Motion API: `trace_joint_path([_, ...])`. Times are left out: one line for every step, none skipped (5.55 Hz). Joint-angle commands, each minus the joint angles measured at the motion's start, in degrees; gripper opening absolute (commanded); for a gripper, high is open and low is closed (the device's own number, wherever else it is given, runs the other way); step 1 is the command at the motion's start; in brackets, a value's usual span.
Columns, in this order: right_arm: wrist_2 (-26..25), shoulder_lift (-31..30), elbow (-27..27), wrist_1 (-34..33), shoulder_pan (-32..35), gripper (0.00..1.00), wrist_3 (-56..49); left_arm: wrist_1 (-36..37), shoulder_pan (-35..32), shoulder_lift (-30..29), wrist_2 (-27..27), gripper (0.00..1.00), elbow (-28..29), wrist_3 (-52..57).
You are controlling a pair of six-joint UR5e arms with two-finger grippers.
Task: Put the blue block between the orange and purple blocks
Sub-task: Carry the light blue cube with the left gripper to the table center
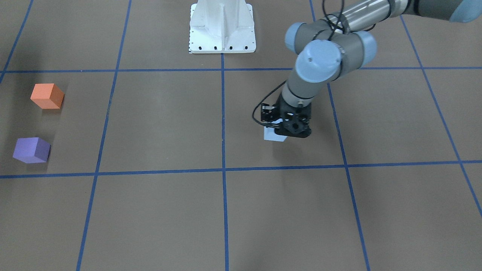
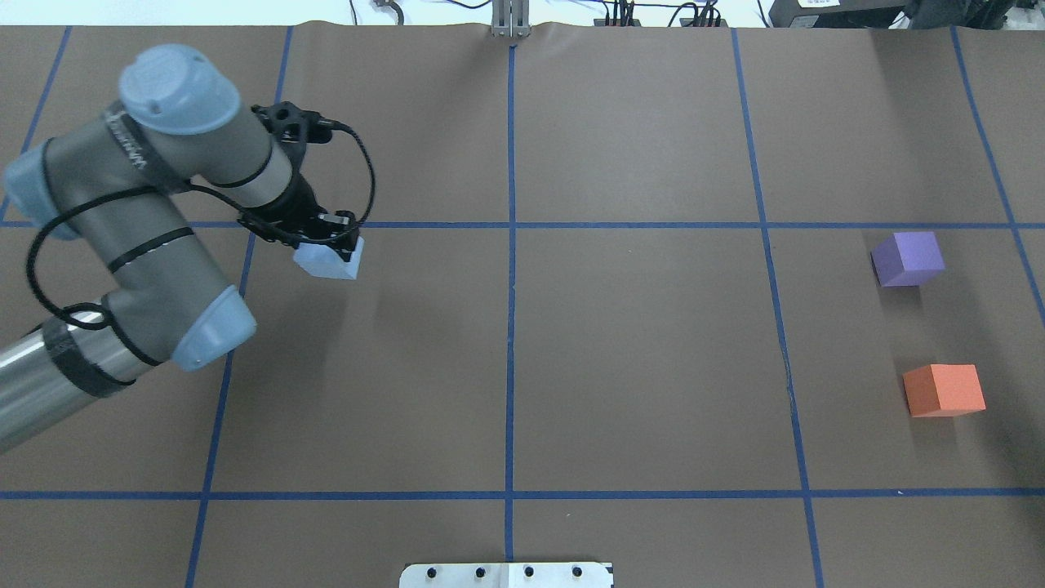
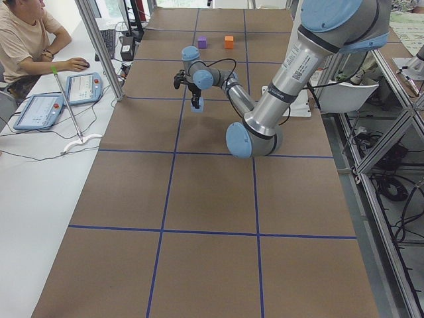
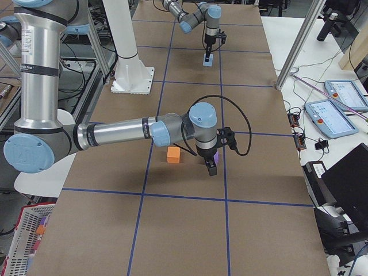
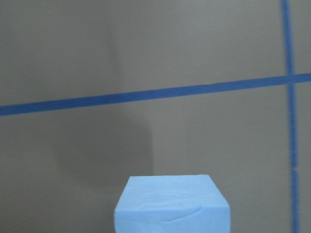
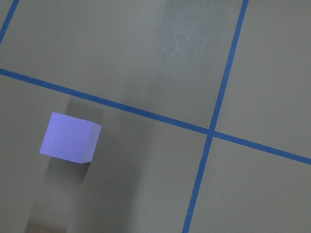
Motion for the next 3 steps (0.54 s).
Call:
trace_joint_path([0.02,0.09,-0.01,0.0,0.0,1.0,0.09,0.13,3.89,-9.82,4.33,0.33,10.61,-5.94])
trace_joint_path([0.02,0.01,-0.01,0.0,0.0,1.0,0.09,-0.04,5.29,-10.21,6.87,0.53,12.22,-6.22])
trace_joint_path([0.02,-0.08,-0.01,0.0,0.0,1.0,0.09,-0.04,5.83,-10.3,8.8,0.68,12.24,-6.4])
